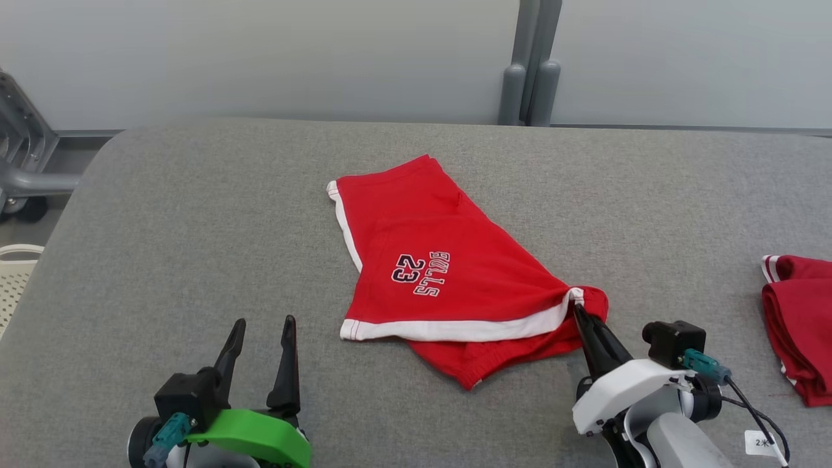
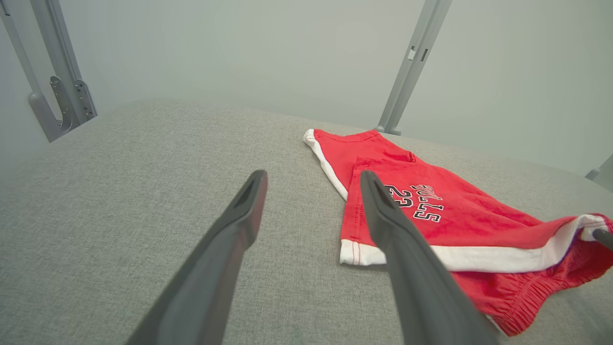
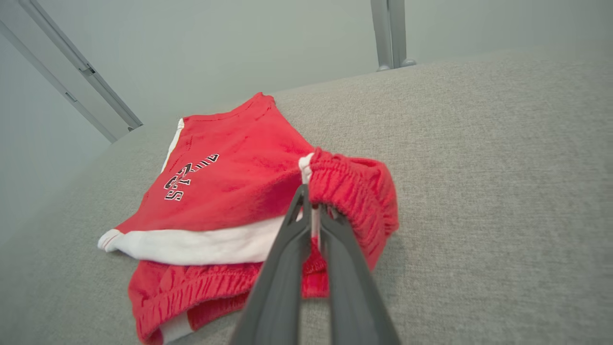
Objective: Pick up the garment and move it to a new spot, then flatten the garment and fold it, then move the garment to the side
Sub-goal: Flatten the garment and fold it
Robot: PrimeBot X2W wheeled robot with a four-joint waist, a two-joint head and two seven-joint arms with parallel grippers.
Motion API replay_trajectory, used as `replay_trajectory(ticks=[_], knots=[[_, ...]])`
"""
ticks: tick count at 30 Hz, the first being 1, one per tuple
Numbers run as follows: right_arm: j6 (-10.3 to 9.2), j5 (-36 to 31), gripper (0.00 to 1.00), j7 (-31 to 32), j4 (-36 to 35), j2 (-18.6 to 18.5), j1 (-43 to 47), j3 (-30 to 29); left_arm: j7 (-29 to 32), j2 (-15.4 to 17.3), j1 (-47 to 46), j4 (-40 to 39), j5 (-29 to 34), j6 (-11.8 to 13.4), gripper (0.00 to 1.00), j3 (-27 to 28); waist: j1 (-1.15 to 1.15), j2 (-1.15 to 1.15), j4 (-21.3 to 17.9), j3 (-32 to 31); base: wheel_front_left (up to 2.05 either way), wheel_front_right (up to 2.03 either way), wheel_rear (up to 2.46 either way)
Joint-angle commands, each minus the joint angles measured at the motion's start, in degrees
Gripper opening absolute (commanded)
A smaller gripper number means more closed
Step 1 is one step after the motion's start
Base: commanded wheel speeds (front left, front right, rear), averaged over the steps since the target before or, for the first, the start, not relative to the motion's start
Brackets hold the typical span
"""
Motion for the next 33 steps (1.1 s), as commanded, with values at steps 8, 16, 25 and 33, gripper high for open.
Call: replay_trajectory(ticks=[8, 16, 25, 33], knots=[[0.0, 2.5, 0.0, 1.1, -1.5, -0.2, 2.6, -1.9, -0.2, -0.6, 1.3, 0.2, 1.1, -0.2, 1.0, 0.9, 0.0, 0.33, -2.7, 0.0, 0.0, 0.0, 0.0], [0.0, 6.0, 0.0, 11.3, -7.0, -6.7, 5.3, -2.7, -0.2, -1.2, 1.1, 0.7, 1.7, -0.7, 1.0, 1.1, 0.0, 0.33, -4.0, 0.3, 0.0, 0.0, 0.0], [0.0, 1.1, 0.0, 18.9, -6.6, -17.2, 3.8, 2.9, -0.2, -1.8, -0.1, 1.5, 2.1, -1.4, 1.0, 1.2, 0.0, 0.33, -4.2, 0.8, 0.0, 0.0, 0.0], [0.0, -0.8, 0.0, 18.0, -4.2, -18.9, 2.0, 3.5, -0.2, -2.1, -0.2, 2.1, 2.2, -1.7, 1.0, 1.5, 0.0, 0.33, -4.4, 0.6, 0.0, 0.0, 0.0]])
